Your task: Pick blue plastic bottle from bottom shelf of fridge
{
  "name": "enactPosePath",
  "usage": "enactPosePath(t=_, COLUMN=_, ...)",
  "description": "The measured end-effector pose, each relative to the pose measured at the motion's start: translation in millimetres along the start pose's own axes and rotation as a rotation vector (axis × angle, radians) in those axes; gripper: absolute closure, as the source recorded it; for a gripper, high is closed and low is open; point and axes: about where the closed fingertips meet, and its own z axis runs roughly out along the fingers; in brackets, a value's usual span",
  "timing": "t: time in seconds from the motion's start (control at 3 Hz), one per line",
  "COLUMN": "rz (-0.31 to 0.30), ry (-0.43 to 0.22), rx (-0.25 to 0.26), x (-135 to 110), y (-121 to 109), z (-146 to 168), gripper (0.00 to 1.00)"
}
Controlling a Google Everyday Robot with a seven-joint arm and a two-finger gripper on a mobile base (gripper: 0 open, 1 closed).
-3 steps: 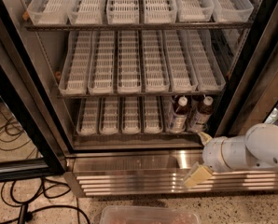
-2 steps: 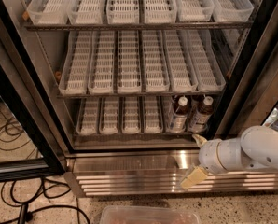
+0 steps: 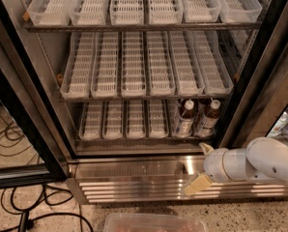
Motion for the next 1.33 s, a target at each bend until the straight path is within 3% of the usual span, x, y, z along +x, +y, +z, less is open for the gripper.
enactPosePath(t=0.33, rz=0.068, ry=-0.105, rx=0.046, x=3, y=-11, z=17, gripper=0.00)
enactPosePath(t=0.67, rz=0.084, ry=-0.214, rx=0.116, x=-2, y=-20, z=22, gripper=0.00)
enactPosePath(t=1.33, rz=0.017, ry=-0.367, rx=0.307, x=-23, y=-26, z=14, gripper=0.00)
